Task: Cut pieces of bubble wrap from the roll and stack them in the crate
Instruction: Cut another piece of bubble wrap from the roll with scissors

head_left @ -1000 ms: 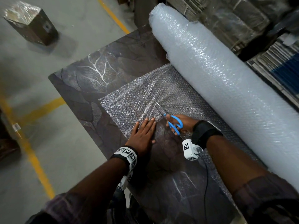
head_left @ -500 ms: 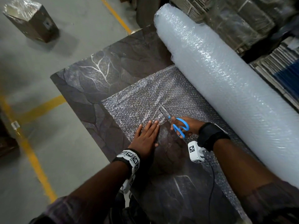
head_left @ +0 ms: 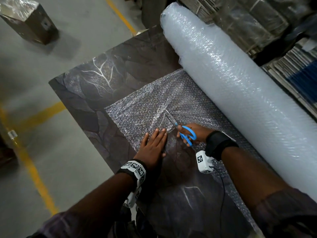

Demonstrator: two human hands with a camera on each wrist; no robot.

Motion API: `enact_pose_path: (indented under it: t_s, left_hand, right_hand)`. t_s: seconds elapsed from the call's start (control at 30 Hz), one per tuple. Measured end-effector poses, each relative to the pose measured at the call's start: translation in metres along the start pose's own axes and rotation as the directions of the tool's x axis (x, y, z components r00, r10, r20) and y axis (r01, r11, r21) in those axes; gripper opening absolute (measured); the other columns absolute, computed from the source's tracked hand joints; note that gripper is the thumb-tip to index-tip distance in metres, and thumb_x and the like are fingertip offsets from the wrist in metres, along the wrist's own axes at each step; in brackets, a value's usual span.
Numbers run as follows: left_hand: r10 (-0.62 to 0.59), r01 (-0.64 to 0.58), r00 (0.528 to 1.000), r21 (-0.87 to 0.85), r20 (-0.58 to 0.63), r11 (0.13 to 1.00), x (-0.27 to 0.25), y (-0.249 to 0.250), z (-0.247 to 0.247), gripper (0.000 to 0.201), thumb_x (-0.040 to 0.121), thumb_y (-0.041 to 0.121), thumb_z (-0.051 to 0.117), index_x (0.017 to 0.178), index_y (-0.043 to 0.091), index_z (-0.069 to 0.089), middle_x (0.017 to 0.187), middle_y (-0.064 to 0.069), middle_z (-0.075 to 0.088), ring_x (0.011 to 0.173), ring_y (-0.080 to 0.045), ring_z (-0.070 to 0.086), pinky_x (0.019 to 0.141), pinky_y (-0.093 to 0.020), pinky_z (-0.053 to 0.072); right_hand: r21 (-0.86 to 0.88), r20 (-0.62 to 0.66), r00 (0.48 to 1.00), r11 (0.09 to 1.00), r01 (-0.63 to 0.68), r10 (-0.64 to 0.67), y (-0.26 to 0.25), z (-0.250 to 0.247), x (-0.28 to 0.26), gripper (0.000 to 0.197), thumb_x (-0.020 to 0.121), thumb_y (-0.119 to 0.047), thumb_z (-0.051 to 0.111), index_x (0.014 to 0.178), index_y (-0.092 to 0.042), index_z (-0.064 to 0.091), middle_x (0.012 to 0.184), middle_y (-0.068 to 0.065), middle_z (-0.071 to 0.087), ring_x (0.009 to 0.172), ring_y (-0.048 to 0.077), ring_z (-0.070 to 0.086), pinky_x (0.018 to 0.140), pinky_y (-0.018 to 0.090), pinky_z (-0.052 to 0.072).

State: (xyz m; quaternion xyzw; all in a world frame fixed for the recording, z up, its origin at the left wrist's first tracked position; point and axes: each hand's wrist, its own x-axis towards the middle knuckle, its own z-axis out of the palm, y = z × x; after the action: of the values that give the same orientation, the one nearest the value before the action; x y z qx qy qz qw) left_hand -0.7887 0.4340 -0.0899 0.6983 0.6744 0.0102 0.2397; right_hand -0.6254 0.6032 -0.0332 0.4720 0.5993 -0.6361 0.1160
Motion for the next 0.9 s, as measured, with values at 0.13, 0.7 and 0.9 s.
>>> enact_pose_path:
  t_s: [0.13, 0.7, 0.9]
  left_hand:
    - [0.003, -0.003, 1.0, -0.004, -0.026, 1.0, 0.0, -0.002, 0.002, 0.086, 0.09, 0.041, 0.055, 0.157, 0.019, 0.005, 0.163, 0.007, -0.006, 0.149, -0.017, -0.01, 0.117, -0.043, -0.01]
    - [0.009, -0.013, 0.997, -0.053, -0.071, 0.999, -0.001, -0.003, 0.004, 0.083, 0.088, 0.042, 0.056, 0.156, 0.022, 0.012, 0.164, 0.008, 0.0, 0.15, -0.014, -0.008, 0.119, -0.045, -0.004]
    - [-0.09, -0.007, 0.938, -0.279, -0.335, 0.96, 0.005, -0.012, -0.029, 0.036, 0.091, 0.037, 0.049, 0.125, 0.032, 0.056, 0.136, 0.012, 0.052, 0.125, -0.012, 0.049, 0.099, -0.033, 0.019]
  right_hand:
    - [0.064, -0.012, 1.0, 0.998, 0.018, -0.017, -0.008, 0.009, 0.001, 0.056, 0.091, -0.055, 0.048, 0.095, -0.001, 0.061, 0.065, 0.013, 0.055, 0.044, 0.014, 0.054, 0.04, 0.017, 0.039]
    - [0.094, -0.064, 0.995, 0.993, 0.078, -0.072, -0.016, 0.009, 0.023, 0.049, 0.081, -0.047, 0.064, 0.083, 0.001, 0.061, 0.055, 0.01, 0.052, 0.04, 0.014, 0.05, 0.042, 0.022, 0.04]
    - [0.095, -0.044, 0.996, 0.992, 0.082, -0.078, -0.012, 0.007, 0.028, 0.05, 0.073, -0.05, 0.065, 0.081, -0.001, 0.062, 0.051, 0.006, 0.054, 0.041, 0.016, 0.051, 0.043, 0.023, 0.042]
